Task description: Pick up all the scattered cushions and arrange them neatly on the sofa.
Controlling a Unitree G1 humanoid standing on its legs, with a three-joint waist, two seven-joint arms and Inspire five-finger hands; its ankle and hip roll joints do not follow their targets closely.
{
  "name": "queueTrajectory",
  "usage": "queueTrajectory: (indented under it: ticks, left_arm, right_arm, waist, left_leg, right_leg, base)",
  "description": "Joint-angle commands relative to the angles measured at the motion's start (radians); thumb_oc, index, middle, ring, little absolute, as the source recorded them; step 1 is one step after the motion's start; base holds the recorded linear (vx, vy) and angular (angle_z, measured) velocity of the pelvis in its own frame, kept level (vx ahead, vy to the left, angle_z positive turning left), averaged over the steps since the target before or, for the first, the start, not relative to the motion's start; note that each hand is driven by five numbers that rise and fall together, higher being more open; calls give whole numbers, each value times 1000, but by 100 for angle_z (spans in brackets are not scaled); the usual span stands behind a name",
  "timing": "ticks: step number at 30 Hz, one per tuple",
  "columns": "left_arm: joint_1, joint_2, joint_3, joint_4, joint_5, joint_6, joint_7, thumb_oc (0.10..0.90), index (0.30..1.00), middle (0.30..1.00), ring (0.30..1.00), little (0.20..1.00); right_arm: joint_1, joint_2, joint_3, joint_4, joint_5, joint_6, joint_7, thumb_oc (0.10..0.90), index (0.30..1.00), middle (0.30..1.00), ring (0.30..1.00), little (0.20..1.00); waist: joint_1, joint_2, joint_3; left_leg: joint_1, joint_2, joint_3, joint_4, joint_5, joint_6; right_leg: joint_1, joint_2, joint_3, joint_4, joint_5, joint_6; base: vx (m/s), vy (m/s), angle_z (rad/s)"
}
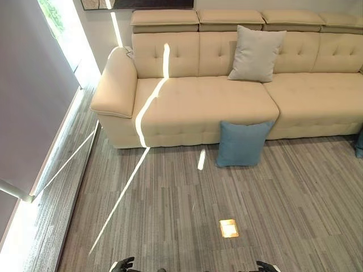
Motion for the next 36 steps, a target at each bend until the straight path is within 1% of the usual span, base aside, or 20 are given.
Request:
queueTrajectory:
  ticks: [1,14,16,17,18,19,20,21,26,27,28,32,35,36]
  left_arm:
    - [-55,1,-19,59,28,-18,20,800,900,900,900,900]
    - [-53,3,-23,65,50,-17,38,800,900,900,900,900]
    - [-57,7,-30,64,56,-17,42,800,900,900,900,900]
    - [-57,7,-30,64,56,-17,42,800,900,900,900,900]
    - [-63,9,-38,62,59,-17,42,800,900,900,900,900]
    - [-63,9,-38,62,59,-17,42,800,900,900,900,900]
    - [-70,11,-45,56,59,-18,39,800,900,900,900,900]
    - [-70,11,-46,56,59,-18,39,800,900,900,900,900]
    - [-92,20,-70,33,71,-24,41,800,900,900,900,900]
    - [-99,25,-80,29,79,-24,42,800,900,900,900,900]
    - [-103,26,-84,28,84,-23,42,800,900,900,900,900]
    - [-107,26,-83,27,79,-23,42,800,900,900,900,900]
    - [-96,21,-84,37,82,-27,38,800,900,900,900,900]
    - [-96,21,-84,37,82,-27,38,800,900,900,900,900]
  right_arm:
    - [-26,-26,14,29,0,-9,-29,800,900,900,900,900]
    - [-7,-20,2,46,-2,-7,-37,800,900,900,900,900]
    - [-8,-21,2,40,0,-7,-37,800,900,900,900,900]
    - [-8,-21,2,40,0,-7,-37,800,900,900,900,900]
    - [-13,-24,4,36,0,-5,-38,800,900,900,900,900]
    - [-13,-24,4,36,0,-5,-38,800,900,900,900,900]
    - [-16,-26,6,35,-4,-2,-40,800,900,900,900,900]
    - [-16,-26,6,35,-4,-2,-40,800,900,900,900,900]
    - [-22,-26,11,31,-6,4,-39,800,900,900,900,900]
    - [-21,-24,7,26,6,1,-33,800,900,900,900,900]
    - [-20,-23,6,26,9,1,-31,800,900,900,900,900]
    - [-16,-23,9,28,8,1,-31,800,900,900,900,900]
    - [-6,-25,3,35,10,0,-28,800,900,900,900,900]
    - [-6,-25,3,35,10,0,-28,800,900,900,900,900]
  waist:
    - [7,-16,-16]
    - [-3,-15,-19]
    - [-9,-15,-11]
    - [-9,-15,-11]
    - [-16,-15,1]
    - [-16,-15,0]
    - [-21,-15,9]
    - [-20,-15,8]
    - [-35,-12,32]
    - [-47,-10,40]
    - [-53,-7,43]
    - [-52,1,46]
    - [-57,4,36]
    - [-57,4,36]
  left_leg:
    - [52,-6,82,3,-92,-17]
    - [68,-11,92,4,-107,-10]
    - [57,-19,81,17,-115,-1]
    - [57,-19,81,17,-116,-1]
    - [37,-22,80,38,-121,7]
    - [36,-22,81,39,-122,7]
    - [22,-25,92,47,-125,14]
    - [22,-25,93,47,-125,14]
    - [8,-23,130,39,-122,28]
    - [-1,-21,129,41,-122,33]
    - [-3,-20,128,47,-124,36]
    - [-4,-15,138,58,-130,37]
    - [10,-3,152,92,-145,20]
    - [9,-2,151,94,-146,19]
  right_leg:
    - [11,-37,-60,13,-40,87]
    - [13,-39,-44,13,-31,98]
    - [-4,-39,-17,20,-21,100]
    - [-4,-39,-16,20,-21,100]
    - [-29,-42,8,45,-18,100]
    - [-30,-43,9,46,-18,100]
    - [-55,-48,21,64,-14,104]
    - [-56,-48,22,65,-14,104]
    - [-128,-57,57,124,0,122]
    - [-152,-46,99,156,-8,122]
    - [-159,-41,112,168,-13,119]
    - [-151,-47,90,181,-30,109]
    - [-124,-49,76,157,-42,92]
    - [-123,-49,76,156,-42,92]
  base:
    - [6,-1,-5]
    - [8,3,-5]
    - [-31,35,-7]
    - [-59,58,-18]
    - [-36,35,-26]
    - [-74,70,-34]
    - [-38,37,-39]
    - [-51,57,-40]
    - [-54,30,-45]
    - [-69,-15,-30]
    - [-40,-14,-27]
    - [-7,-102,-33]
    - [64,-178,-20]
    - [53,-256,0]
